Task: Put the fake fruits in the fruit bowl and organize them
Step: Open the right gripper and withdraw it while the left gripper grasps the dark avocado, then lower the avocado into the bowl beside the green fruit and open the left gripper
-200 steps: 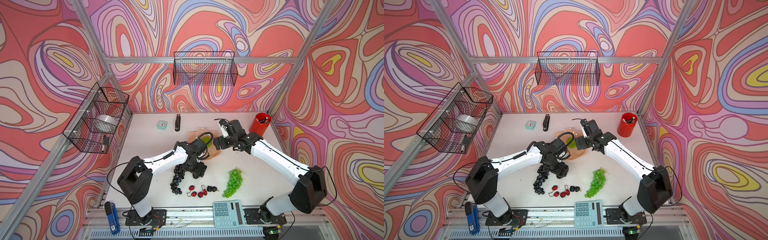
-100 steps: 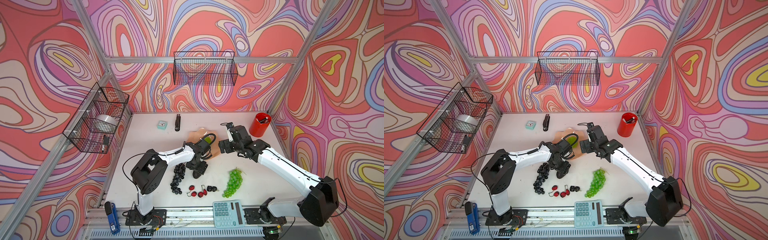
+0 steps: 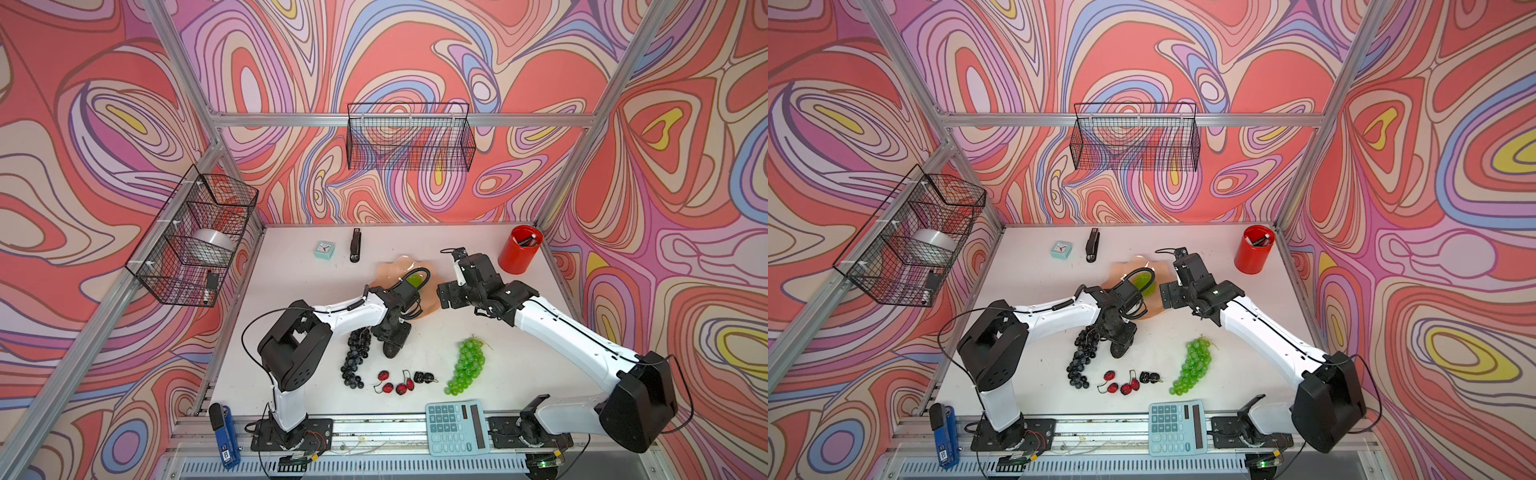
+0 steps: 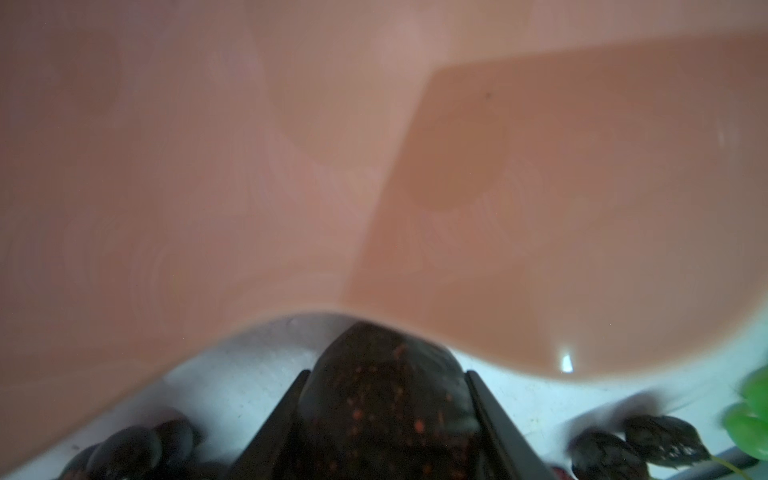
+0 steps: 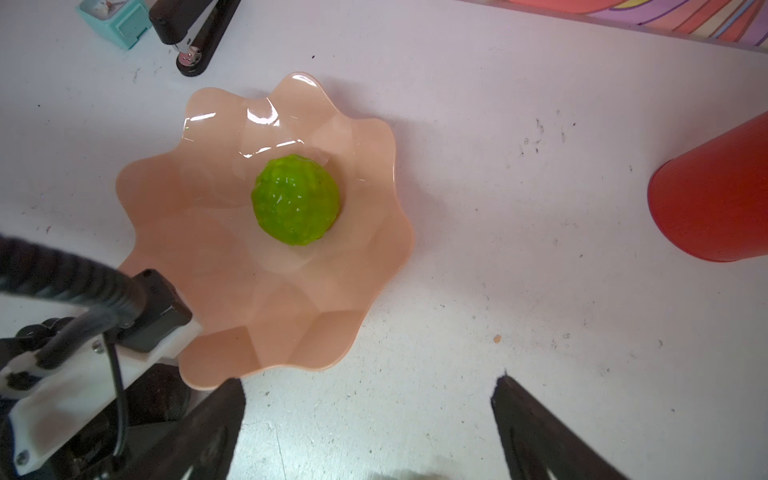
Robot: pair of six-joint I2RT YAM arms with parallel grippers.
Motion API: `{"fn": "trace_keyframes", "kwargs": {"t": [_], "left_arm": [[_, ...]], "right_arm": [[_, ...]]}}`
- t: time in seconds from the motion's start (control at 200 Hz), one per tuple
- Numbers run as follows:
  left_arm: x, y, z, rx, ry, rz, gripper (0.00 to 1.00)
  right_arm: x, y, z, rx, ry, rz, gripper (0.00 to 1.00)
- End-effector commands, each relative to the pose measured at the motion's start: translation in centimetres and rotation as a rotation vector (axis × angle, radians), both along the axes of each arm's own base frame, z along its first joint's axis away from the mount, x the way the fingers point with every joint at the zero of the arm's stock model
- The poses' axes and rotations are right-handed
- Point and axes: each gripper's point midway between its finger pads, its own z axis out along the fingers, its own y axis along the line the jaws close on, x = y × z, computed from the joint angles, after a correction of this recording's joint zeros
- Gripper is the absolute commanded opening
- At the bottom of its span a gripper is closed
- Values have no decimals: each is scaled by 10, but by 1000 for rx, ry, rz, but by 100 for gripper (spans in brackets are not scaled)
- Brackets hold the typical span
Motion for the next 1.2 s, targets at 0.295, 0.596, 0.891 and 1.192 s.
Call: {"fn": "trace_keyframes", "kwargs": {"t": [0.295,0.596,0.891,1.192], "left_arm": [[-15,17,84,-151,-16,21,35],[74,13,111,-234,-87,44,34],[159,4,78,-187,-110,57,34],[198,4,52,-118,-106,95,35]], "right_arm": [[12,13,6,44,-25,25,96],[24,32,10,84,-29,83,95],[14,25,15,76,-16,73,94],[-1,16,20,69,-9,68,94]]}}
